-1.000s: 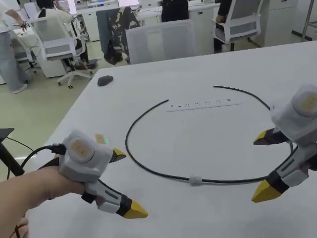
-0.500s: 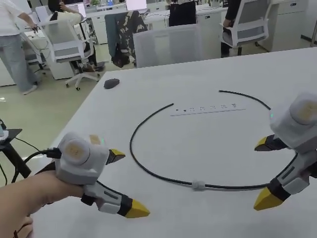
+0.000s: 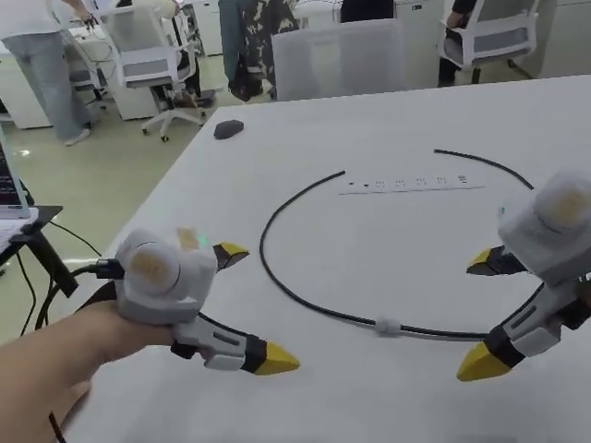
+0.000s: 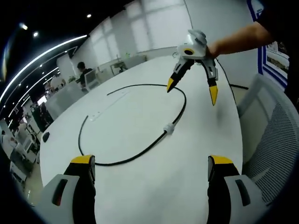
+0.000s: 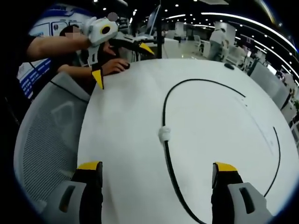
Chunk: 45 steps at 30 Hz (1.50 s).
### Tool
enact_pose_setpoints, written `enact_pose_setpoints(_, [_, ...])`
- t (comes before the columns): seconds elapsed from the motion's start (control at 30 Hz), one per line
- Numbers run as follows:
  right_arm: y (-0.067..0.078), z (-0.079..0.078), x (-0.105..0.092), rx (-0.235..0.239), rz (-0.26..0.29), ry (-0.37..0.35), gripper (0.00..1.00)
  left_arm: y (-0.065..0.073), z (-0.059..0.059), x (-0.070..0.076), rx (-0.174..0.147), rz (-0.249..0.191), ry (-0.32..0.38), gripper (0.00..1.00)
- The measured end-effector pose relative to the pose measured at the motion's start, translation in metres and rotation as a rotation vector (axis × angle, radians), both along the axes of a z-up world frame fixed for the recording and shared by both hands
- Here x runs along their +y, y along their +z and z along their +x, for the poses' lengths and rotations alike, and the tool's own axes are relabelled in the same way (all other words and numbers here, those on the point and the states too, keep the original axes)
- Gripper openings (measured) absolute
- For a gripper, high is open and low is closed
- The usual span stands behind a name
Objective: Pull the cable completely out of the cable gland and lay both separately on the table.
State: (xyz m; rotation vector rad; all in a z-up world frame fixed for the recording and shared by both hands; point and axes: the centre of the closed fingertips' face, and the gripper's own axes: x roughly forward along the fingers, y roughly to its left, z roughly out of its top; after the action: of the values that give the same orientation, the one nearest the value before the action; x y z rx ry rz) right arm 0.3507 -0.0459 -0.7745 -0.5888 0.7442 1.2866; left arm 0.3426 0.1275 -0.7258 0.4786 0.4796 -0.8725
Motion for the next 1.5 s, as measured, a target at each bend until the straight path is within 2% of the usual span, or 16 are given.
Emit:
enact_pose_setpoints(0.17, [-0.012,0.004,0.016,0.014,0.025,-0.011,0.94,-0.01,0.0,0.004,0.0,-0.01,0.015,1.0])
enact_pose_setpoints(0.2, [-0.016,0.005,0.021,0.012,0.035,-0.009,0.92,-0.012,-0.002,0.004,0.016,-0.029,0.022,1.0])
enact_pose_setpoints(0.27, [-0.019,0.007,0.026,0.012,0.041,-0.007,0.84,-0.018,-0.005,0.005,0.042,-0.053,0.028,1.0])
enact_pose_setpoints(0.4, [-0.021,0.016,0.038,-0.007,0.078,-0.004,0.67,-0.031,-0.012,0.01,0.067,-0.037,0.02,1.0])
enact_pose_setpoints(0.47, [-0.024,0.022,0.044,-0.03,0.096,-0.008,0.56,-0.033,-0.014,0.01,0.071,-0.046,0.018,1.0])
enact_pose_setpoints(0.6, [-0.032,0.032,0.053,-0.016,0.129,-0.033,0.37,-0.033,-0.015,0.009,0.072,-0.071,0.024,1.0])
enact_pose_setpoints(0.7, [-0.038,0.035,0.057,0.015,0.132,-0.051,0.31,-0.031,-0.019,0.006,0.078,-0.099,0.017,1.0])
enact_pose_setpoints(0.87, [-0.047,0.034,0.059,0.008,0.094,-0.018,0.18,-0.032,-0.021,0.008,0.079,-0.098,0.012,1.0])
enact_pose_setpoints(0.97, [-0.047,0.035,0.059,0.004,0.092,-0.019,0.19,-0.03,-0.022,0.008,0.084,-0.115,0.018,1.0])
enact_pose_setpoints(1.03, [-0.046,0.031,0.061,0.028,0.104,-0.02,0.13,-0.029,-0.022,0.007,0.083,-0.122,0.018,1.0])
enact_pose_setpoints(1.1, [-0.046,0.03,0.062,0.007,0.109,-0.004,0.09,-0.03,-0.023,0.005,0.089,-0.127,0.017,1.0])
enact_pose_setpoints(1.27, [-0.045,0.024,0.059,0.009,0.118,-0.008,0.08,-0.033,-0.029,-0.008,0.115,-0.145,-0.006,1.0])
enact_pose_setpoints(1.4, [-0.039,-0.001,0.055,0.026,0.122,0.05,0.07,-0.033,-0.033,-0.022,0.13,-0.158,-0.03,1.0])
enact_pose_setpoints(1.43, [-0.034,-0.011,0.056,0.025,0.143,0.08,0.07,-0.034,-0.036,-0.029,0.158,-0.167,-0.034,1.0])
enact_pose_setpoints(1.47, [-0.029,-0.017,0.056,0.031,0.155,0.087,0.07,-0.035,-0.038,-0.034,0.169,-0.17,-0.04,1.0])
enact_pose_setpoints(1.5, [-0.022,-0.025,0.054,0.028,0.167,0.098,0.07,-0.033,-0.04,-0.044,0.163,-0.187,-0.071,1.0])
